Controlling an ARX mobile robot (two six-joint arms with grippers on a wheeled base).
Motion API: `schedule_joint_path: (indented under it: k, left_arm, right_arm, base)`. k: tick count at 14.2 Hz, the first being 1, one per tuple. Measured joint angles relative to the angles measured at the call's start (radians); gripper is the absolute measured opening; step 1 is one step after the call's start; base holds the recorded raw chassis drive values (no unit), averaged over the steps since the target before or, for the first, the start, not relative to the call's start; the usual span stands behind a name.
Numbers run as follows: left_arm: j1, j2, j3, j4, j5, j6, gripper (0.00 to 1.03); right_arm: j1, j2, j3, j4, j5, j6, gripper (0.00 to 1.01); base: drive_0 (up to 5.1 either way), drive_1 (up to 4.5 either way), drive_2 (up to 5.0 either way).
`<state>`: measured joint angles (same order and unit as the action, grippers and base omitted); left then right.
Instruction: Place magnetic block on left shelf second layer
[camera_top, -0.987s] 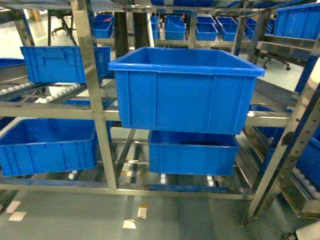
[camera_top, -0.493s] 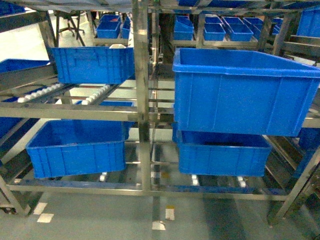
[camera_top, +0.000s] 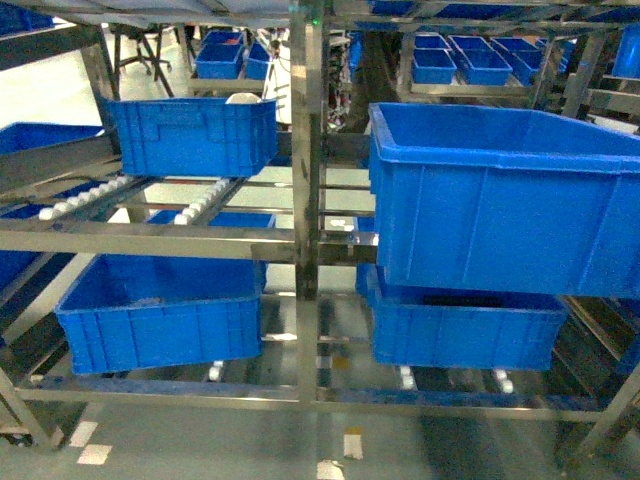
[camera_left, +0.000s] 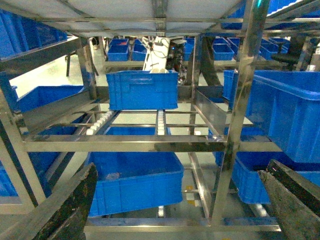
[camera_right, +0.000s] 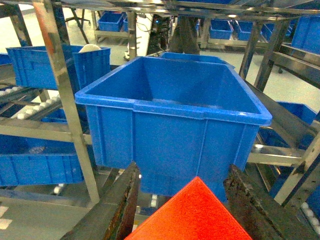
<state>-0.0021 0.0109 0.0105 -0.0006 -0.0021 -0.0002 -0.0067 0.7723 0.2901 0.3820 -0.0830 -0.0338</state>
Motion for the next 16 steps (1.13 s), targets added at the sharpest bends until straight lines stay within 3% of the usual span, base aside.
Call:
schedule_joint_path:
  k: [15, 16]
  left_arm:
    - [0.000, 0.000, 0.000, 0.000, 0.002, 0.000, 0.98]
    - [0.000, 0.000, 0.000, -0.003, 0.001, 0.000, 0.98]
  right_arm:
    - [0.000, 0.011, 0.000, -0.003, 0.000, 0.000, 0.46]
    - [0.003, 0.016, 0.009, -0.038, -0.014, 0.018, 0.46]
  base:
    - [0.0, 4.14, -4.1]
    - [0.0, 4.16, -4.1]
